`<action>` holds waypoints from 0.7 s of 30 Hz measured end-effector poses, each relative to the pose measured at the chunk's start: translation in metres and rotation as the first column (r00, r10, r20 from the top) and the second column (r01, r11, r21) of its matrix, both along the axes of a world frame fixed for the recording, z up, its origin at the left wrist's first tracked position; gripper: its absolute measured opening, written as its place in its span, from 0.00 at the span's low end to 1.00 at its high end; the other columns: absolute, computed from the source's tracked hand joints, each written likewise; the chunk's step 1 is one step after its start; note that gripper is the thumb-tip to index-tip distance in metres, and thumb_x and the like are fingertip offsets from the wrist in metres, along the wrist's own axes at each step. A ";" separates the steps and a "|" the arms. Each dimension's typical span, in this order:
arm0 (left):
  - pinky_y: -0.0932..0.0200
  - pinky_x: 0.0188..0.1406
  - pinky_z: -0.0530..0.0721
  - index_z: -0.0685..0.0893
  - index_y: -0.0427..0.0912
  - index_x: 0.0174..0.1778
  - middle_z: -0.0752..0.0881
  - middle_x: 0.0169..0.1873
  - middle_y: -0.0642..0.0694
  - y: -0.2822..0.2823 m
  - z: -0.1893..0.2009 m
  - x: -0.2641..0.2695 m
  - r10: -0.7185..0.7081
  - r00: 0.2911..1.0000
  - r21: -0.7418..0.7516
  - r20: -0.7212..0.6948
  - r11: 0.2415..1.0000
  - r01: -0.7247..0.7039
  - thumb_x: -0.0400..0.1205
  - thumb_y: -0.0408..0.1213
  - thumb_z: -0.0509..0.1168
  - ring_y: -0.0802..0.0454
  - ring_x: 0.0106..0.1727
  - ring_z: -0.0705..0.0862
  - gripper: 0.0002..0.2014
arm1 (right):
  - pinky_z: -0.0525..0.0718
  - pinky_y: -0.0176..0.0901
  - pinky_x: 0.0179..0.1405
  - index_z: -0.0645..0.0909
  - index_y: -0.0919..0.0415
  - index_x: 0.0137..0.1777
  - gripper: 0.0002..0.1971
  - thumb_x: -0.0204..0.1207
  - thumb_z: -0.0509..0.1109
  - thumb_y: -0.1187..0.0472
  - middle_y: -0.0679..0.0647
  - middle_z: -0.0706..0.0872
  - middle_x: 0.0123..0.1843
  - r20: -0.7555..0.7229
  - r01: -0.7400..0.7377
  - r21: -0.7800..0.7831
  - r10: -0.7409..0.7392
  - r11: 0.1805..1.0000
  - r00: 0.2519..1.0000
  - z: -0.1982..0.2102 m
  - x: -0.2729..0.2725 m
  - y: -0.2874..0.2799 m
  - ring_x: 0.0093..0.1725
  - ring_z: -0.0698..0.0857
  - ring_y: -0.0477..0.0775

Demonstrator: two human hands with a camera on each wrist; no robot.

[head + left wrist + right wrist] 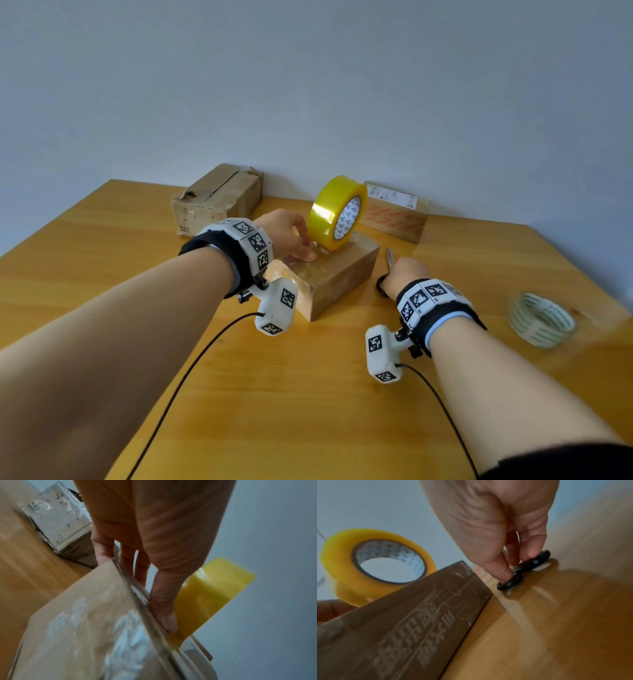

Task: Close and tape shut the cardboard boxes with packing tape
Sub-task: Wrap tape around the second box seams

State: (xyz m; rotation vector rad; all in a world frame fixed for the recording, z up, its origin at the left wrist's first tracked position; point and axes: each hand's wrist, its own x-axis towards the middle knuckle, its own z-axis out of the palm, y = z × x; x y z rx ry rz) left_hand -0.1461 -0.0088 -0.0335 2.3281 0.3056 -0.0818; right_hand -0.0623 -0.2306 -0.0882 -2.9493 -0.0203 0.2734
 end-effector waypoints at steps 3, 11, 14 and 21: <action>0.54 0.48 0.89 0.81 0.51 0.57 0.86 0.50 0.48 -0.001 -0.001 0.000 -0.007 0.999 0.062 -0.046 0.998 0.010 0.70 0.47 0.82 0.52 0.46 0.88 0.23 | 0.84 0.49 0.55 0.80 0.62 0.71 0.19 0.84 0.71 0.54 0.63 0.86 0.65 -0.001 0.027 -0.057 -0.027 0.998 1.000 0.004 -0.006 -0.005 0.63 0.87 0.63; 0.52 0.54 0.84 0.75 0.53 0.67 0.83 0.58 0.48 -0.007 0.010 -0.004 -0.041 0.993 0.260 -0.112 0.963 0.069 0.79 0.47 0.74 0.48 0.56 0.84 0.22 | 0.88 0.49 0.34 0.83 0.73 0.55 0.08 0.84 0.72 0.66 0.65 0.87 0.43 -0.152 0.290 0.473 -0.247 0.832 0.957 0.032 -0.003 -0.024 0.47 0.92 0.67; 0.55 0.52 0.80 0.68 0.49 0.78 0.78 0.68 0.47 -0.012 0.017 0.000 -0.103 0.994 0.184 -0.024 0.977 0.105 0.80 0.30 0.70 0.49 0.60 0.81 0.31 | 0.93 0.56 0.43 0.76 0.68 0.77 0.23 0.82 0.71 0.73 0.67 0.87 0.60 -0.100 0.158 0.715 -0.125 0.681 0.987 0.038 -0.001 -0.032 0.53 0.92 0.69; 0.48 0.61 0.86 0.79 0.50 0.69 0.87 0.61 0.46 -0.022 0.017 -0.005 -0.149 0.989 -0.240 0.015 0.959 0.148 0.74 0.22 0.75 0.45 0.60 0.86 0.29 | 0.87 0.49 0.50 0.81 0.51 0.63 0.25 0.68 0.87 0.55 0.56 0.92 0.56 -0.128 -0.064 0.637 0.188 0.768 0.974 0.054 -0.018 -0.055 0.45 0.89 0.55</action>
